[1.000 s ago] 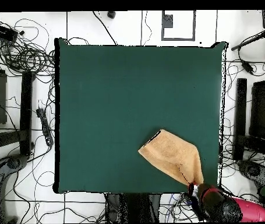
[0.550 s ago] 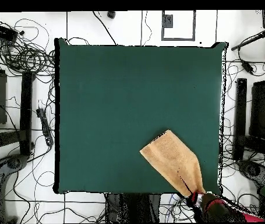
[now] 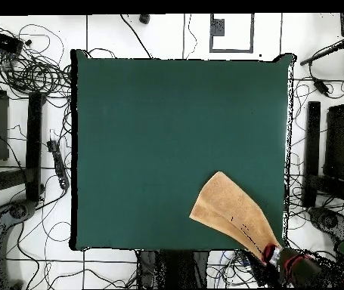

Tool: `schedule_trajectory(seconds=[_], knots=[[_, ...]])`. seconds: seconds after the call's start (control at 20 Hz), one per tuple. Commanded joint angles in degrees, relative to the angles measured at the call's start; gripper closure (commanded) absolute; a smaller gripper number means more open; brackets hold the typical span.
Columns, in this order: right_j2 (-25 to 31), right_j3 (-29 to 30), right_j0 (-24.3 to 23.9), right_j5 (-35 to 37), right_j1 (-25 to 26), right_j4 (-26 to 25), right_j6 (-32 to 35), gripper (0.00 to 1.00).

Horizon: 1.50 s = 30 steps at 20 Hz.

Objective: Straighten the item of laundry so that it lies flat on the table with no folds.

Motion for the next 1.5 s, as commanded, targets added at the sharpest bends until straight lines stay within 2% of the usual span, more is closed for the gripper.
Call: schedule_trajectory(seconds=[0.05,0.5,0.75,1.0,1.2,1.5], knots=[[9.6,-2.9,2.5,15.2,-4.6,6.5,-14.3,1.00],[12.1,0.2,0.8,15.5,-8.7,9.0,-14.0,1.00],[12.6,0.6,0.0,14.4,-7.9,7.8,-13.4,1.00],[11.2,-3.2,1.7,13.2,-2.8,3.5,-10.6,1.00],[10.0,-10.7,4.7,14.7,4.0,0.5,-8.9,1.00],[9.0,-20.1,9.5,17.5,11.2,-0.6,-6.8,1.00]])
